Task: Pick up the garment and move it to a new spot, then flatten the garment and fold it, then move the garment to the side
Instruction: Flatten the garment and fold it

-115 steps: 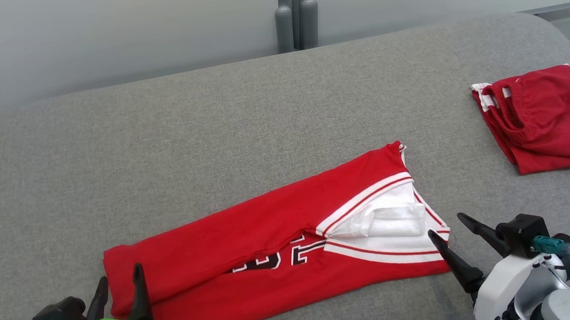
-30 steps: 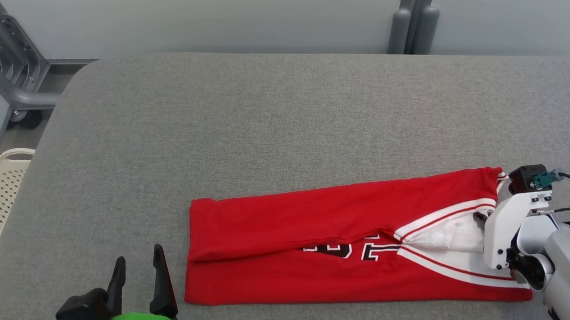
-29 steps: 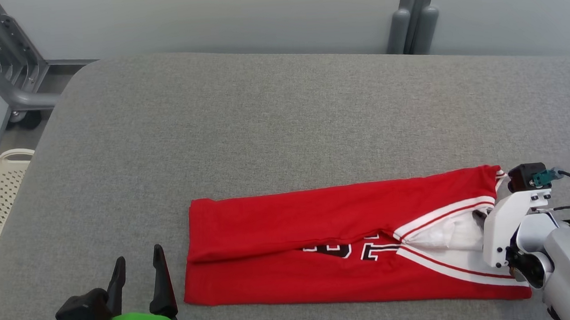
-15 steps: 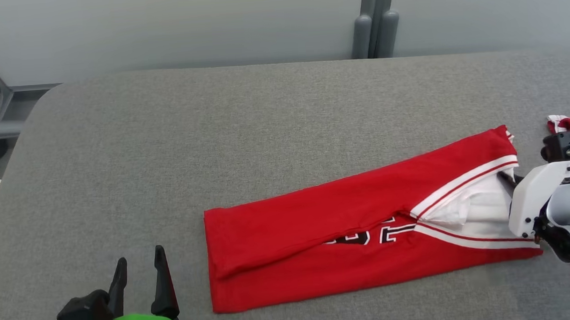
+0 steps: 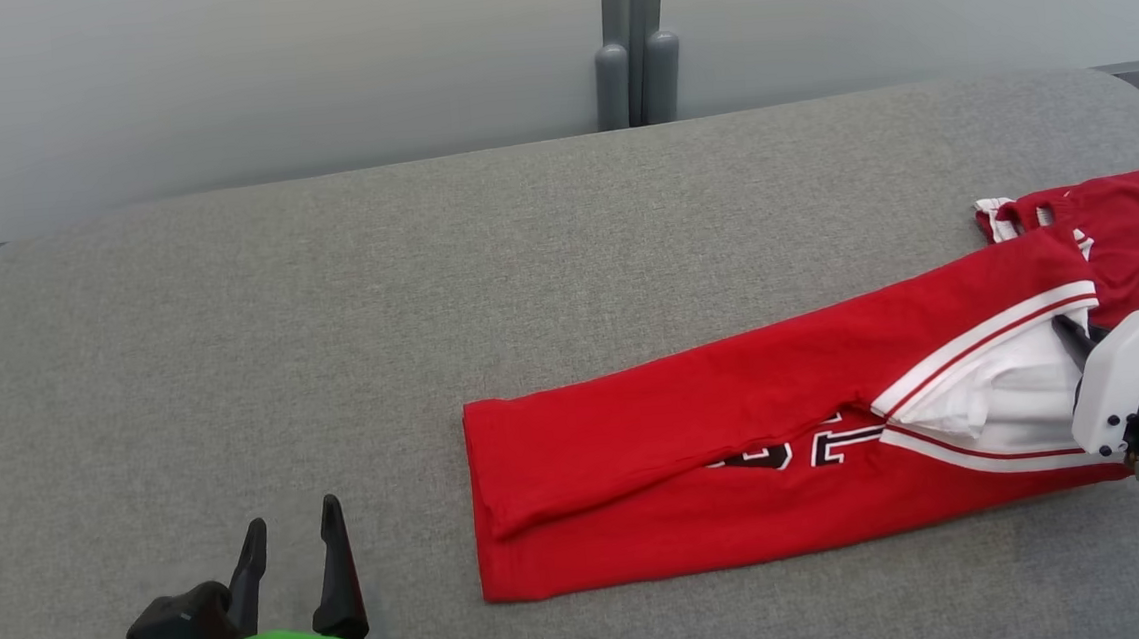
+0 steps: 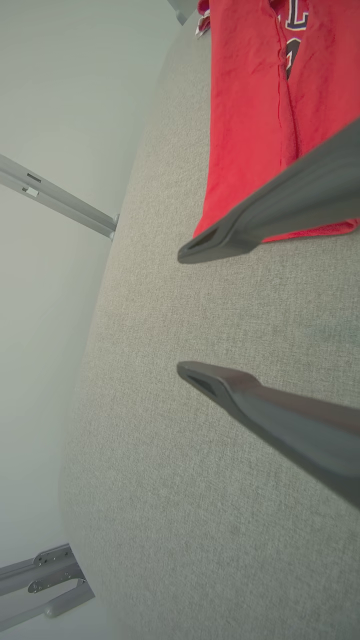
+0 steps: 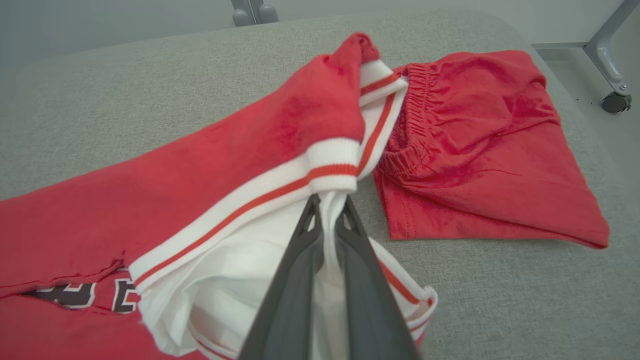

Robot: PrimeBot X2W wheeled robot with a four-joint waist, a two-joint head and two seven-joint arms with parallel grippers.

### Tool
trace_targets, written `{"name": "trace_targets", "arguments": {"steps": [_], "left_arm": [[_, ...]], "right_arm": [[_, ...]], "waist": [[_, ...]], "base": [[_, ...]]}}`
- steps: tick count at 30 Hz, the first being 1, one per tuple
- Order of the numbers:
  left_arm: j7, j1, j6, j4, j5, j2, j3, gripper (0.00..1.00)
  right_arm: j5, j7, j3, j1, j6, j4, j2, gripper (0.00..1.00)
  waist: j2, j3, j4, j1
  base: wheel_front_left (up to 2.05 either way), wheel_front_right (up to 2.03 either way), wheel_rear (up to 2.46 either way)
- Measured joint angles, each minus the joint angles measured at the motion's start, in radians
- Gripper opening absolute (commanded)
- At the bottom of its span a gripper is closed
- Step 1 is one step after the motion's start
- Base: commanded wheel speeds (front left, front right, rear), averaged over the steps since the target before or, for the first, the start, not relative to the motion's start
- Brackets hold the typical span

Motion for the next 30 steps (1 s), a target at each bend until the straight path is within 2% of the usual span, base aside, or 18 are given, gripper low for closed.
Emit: {"name": "trace_targets", "arguments": {"steps": [7,20,25,30], "left_arm": [[0.000,-0.002,-0.004,0.007,0.001,-0.001,-0.008,1.00],[0.004,-0.002,-0.009,0.015,0.001,-0.002,-0.025,1.00],[0.004,-0.001,-0.009,0.014,0.000,-0.005,-0.030,1.00],[0.003,-0.004,-0.015,0.021,0.000,-0.009,-0.036,1.00]], "right_arm": [[-0.012,0.044,-0.010,0.027,0.000,-0.085,0.045,0.00],[0.051,0.171,0.061,0.099,-0.001,-0.335,0.150,0.00],[0.051,0.201,0.098,0.104,-0.001,-0.382,0.218,0.00],[0.038,0.210,0.156,0.100,-0.001,-0.374,0.299,0.00]], "waist": [[0.0000,-0.004,-0.029,0.0000],[0.0000,-0.033,-0.015,0.0000],[0.0000,-0.040,-0.001,0.0000],[0.0000,-0.042,0.018,0.0000]], "base": [[0.00,0.00,0.00],[0.00,0.00,0.00],[0.00,0.00,0.00],[0.00,0.00,0.00]]}}
